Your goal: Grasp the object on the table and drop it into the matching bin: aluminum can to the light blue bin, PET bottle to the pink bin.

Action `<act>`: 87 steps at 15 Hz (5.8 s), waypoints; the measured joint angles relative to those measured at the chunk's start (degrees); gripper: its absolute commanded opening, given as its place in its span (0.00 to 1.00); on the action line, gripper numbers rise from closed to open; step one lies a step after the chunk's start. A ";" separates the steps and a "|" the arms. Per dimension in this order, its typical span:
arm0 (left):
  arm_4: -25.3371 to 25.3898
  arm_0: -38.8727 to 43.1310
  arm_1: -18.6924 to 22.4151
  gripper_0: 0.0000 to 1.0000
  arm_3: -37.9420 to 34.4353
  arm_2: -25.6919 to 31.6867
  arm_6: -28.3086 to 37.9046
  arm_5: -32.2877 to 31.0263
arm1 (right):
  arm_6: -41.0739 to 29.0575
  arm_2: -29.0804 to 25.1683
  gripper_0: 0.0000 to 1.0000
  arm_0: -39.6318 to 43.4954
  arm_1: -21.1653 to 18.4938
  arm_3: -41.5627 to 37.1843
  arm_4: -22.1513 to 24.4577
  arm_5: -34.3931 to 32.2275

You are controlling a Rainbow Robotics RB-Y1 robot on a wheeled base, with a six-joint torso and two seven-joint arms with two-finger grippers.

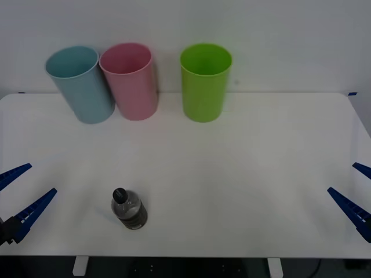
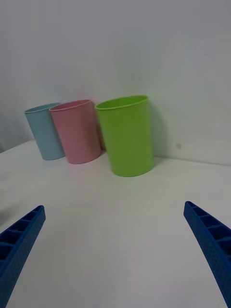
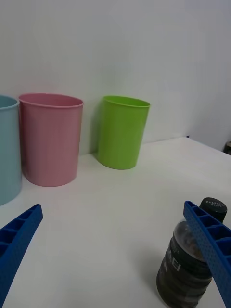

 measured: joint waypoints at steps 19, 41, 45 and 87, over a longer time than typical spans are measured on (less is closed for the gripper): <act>-0.18 -4.49 7.55 1.00 8.44 -8.15 -6.17 -3.09 | 0.00 0.00 1.00 0.00 0.00 0.00 0.00 0.00; -9.62 -19.30 10.68 1.00 31.08 -19.39 -24.46 -17.22 | 0.00 0.00 1.00 0.00 0.00 0.00 0.00 0.00; -10.21 -19.30 7.49 1.00 31.35 -19.38 -24.91 -16.63 | 0.00 0.00 1.00 0.00 0.00 0.00 0.00 0.00; -24.15 -25.01 -6.39 0.00 31.29 -15.34 -24.73 -14.71 | 0.00 0.00 1.00 0.00 0.00 0.00 0.00 0.00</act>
